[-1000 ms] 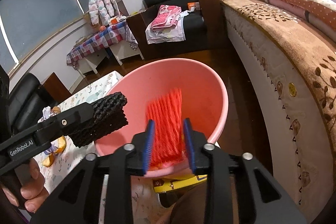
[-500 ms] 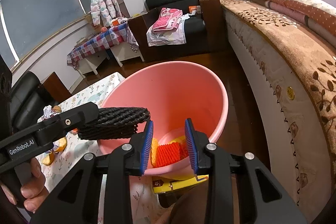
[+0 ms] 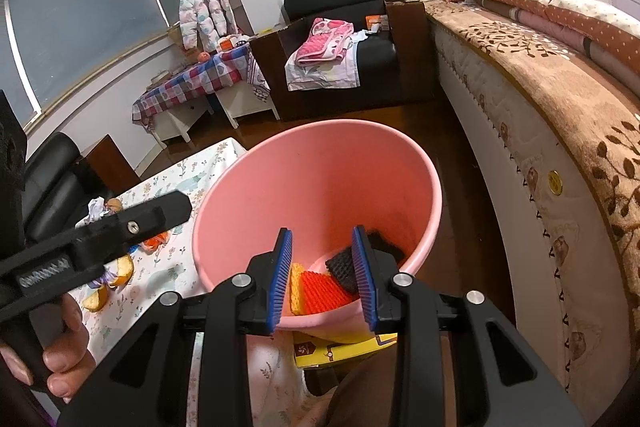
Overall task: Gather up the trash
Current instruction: 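Move both grippers back over the table toward the yellow peels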
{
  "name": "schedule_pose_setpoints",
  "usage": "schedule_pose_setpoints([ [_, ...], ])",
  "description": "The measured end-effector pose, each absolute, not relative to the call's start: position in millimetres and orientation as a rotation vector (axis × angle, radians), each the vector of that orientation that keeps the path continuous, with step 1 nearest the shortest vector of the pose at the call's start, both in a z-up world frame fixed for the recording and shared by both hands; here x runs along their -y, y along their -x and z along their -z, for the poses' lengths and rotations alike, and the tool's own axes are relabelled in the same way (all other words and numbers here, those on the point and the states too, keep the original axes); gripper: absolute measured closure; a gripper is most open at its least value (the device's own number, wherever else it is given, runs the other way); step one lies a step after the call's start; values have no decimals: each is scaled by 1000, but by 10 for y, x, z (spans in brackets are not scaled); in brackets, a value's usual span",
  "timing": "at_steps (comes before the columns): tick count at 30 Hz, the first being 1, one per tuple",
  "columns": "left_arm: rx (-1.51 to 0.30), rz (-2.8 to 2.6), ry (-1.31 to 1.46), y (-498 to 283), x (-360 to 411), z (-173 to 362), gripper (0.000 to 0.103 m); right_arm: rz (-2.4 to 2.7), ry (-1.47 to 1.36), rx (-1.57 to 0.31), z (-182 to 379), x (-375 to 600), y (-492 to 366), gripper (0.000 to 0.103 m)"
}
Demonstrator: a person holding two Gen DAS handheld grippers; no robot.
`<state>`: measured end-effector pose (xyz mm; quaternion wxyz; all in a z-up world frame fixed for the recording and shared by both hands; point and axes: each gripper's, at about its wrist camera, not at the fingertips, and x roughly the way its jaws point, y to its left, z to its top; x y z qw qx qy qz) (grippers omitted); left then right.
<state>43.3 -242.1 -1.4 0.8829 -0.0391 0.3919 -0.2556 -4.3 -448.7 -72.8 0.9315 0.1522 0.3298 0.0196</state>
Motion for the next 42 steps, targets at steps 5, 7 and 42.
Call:
schedule_pose_setpoints([
  [5,-832,481,83,-399,2275,44,41,-56,-293,-648,657,4404,85,71],
  [7,-835,462,82,-385,2202,48,41,-59,-282,-643,633,4366,101,71],
  [42,-881,63,118,139,-36,542,47,-318,-186,-722,612,3154,175,71],
])
